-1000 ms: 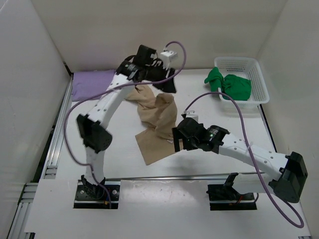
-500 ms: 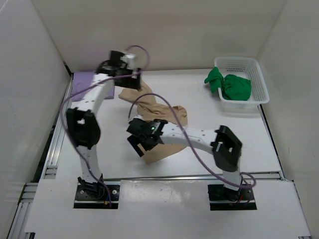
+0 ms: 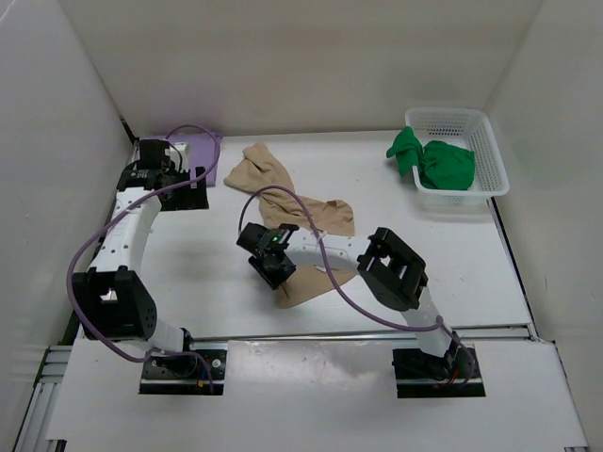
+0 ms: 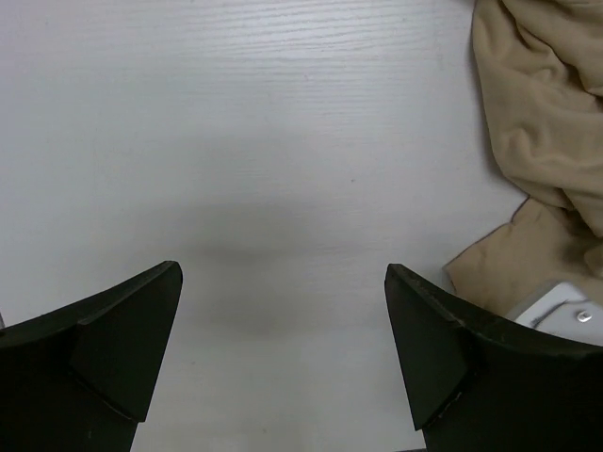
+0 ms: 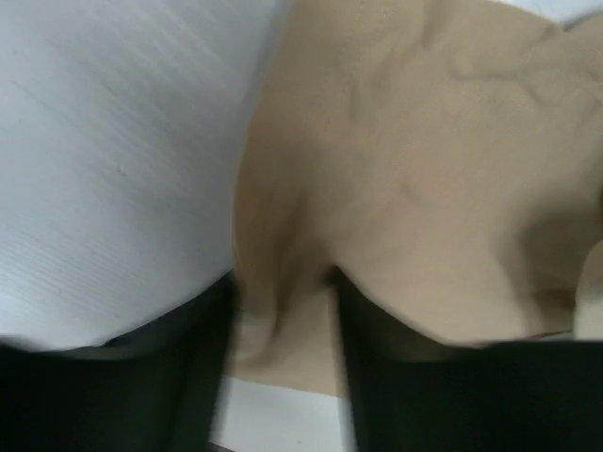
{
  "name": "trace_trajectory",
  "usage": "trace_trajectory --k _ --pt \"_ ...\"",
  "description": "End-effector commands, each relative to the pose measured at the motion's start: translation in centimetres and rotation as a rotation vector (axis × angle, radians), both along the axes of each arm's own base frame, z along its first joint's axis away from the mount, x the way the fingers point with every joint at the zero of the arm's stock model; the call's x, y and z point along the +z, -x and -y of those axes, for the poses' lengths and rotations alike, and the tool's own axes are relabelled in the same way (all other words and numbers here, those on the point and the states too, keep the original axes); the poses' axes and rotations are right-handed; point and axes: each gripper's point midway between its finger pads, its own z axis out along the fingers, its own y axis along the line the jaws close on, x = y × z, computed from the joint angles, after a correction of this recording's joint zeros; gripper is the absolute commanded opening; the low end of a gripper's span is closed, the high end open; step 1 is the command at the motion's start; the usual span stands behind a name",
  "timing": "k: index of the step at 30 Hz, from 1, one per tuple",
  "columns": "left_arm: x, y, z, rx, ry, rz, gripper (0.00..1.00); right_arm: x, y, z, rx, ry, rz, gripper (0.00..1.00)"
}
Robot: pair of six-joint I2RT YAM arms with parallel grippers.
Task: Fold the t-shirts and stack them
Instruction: Flatten out the tshirt
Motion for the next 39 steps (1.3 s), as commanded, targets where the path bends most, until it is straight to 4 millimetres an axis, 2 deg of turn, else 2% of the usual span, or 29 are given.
trace_trajectory --k 1,2,3,6,7,8,9,10,12,13,15,16,17,18,19,20,23,24,25,27,29,30,33,34,37,38,39 --pt "2.6 1.1 0.6 -0.024 0.045 0.06 1.0 -3.1 2.5 3.0 0.034 0.074 -0.122 0.21" --pt "2.3 1.3 0.8 -0.03 0.053 0.051 1.0 -2.4 2.5 3.1 0.034 0.062 -0.116 0.01" --pt "1.7 1.7 0.8 -0.029 0.054 0.03 1.0 -1.7 2.5 2.8 0.037 0.042 -0.116 0.0" --pt "1.0 2.7 1.3 -0.042 0.075 -0.015 1.0 3.0 1.7 2.0 0.033 -0.065 -0.062 0.0" --pt "0.2 3.1 1.5 -0.047 0.069 -0.048 1.0 7.1 1.6 1.6 0.029 -0.151 -0.022 0.0" --pt "-0.5 3.7 2.0 -0.06 0.058 -0.075 1.0 9.2 1.2 1.6 0.006 -0.201 -0.002 0.0" --pt "-1.0 4.3 2.1 -0.063 0.048 -0.103 1.0 12.3 1.0 1.3 0.009 -0.267 0.031 0.0" --pt "-1.5 4.8 2.4 -0.072 0.048 -0.125 1.0 17.6 1.3 1.5 0.009 -0.392 0.079 0.0" --pt "-2.4 6.1 3.3 -0.102 0.058 -0.168 1.0 23.6 1.7 2.2 0.016 -0.51 0.138 0.0" --pt "-2.4 6.4 3.3 -0.102 0.058 -0.166 1.0 29.9 2.3 3.4 0.016 -0.634 0.195 0.0" --pt "-2.1 6.8 4.1 -0.13 0.055 -0.154 1.0 35.8 2.7 5.4 0.002 -0.741 0.277 0.0" --pt "-2.1 6.8 4.1 -0.13 0.055 -0.154 1.0 39.5 3.2 7.4 -0.02 -0.82 0.331 0.0" --pt "-2.2 7.1 4.4 -0.139 0.055 -0.164 1.0 42.3 3.0 8.9 -0.053 -0.874 0.397 0.0" --pt "-1.5 6.8 5.0 -0.158 0.064 -0.146 1.0 43.3 3.1 10.0 -0.068 -0.894 0.425 0.0" --pt "-1.2 6.8 5.2 -0.167 0.064 -0.143 1.0 45.3 3.7 11.7 -0.081 -0.945 0.461 0.0" --pt "-0.9 6.5 5.7 -0.182 0.071 -0.139 1.0 46.2 3.8 12.4 -0.088 -0.97 0.48 0.0" --pt "0.4 6.1 6.8 -0.218 0.069 -0.119 1.0 45.2 3.9 14.5 -0.139 -0.955 0.506 0.0" --pt "0.1 6.2 7.4 -0.236 0.068 -0.129 1.0 44.8 4.0 15.6 -0.155 -0.947 0.519 0.0" --pt "0.5 6.0 7.7 -0.247 0.068 -0.117 1.0 42.2 3.6 15.6 -0.182 -0.89 0.501 0.0" --pt "0.2 6.1 8.3 -0.266 0.058 -0.126 1.0 40.4 2.9 17.1 -0.255 -0.855 0.511 0.0" --pt "0.1 7.1 9.7 -0.314 0.053 -0.149 1.0 37.6 2.5 17.4 -0.279 -0.799 0.486 0.0" --pt "-0.1 7.4 10.7 -0.348 0.074 -0.162 1.0 37.0 2.2 17.9 -0.297 -0.786 0.486 0.0" --pt "-1.3 10.6 14.3 -0.487 0.12 -0.239 1.0 34.6 1.4 18.5 -0.332 -0.744 0.445 0.0" --pt "-2.1 12.7 16.0 -0.564 0.133 -0.288 1.0 34.2 1.0 18.5 -0.342 -0.741 0.44 0.0" --pt "-3.6 17.5 18.7 -0.705 0.195 -0.412 1.0 32.8 0.2 18.6 -0.357 -0.744 0.386 0.0" --pt "-5.4 20.1 19.2 -0.762 0.179 -0.482 1.0 32.8 -0.3 19.1 -0.377 -0.75 0.379 0.0" --pt "-6.3 21.2 19.4 -0.789 0.168 -0.502 1.0 32.5 -0.4 19.0 -0.375 -0.759 0.364 0.0"
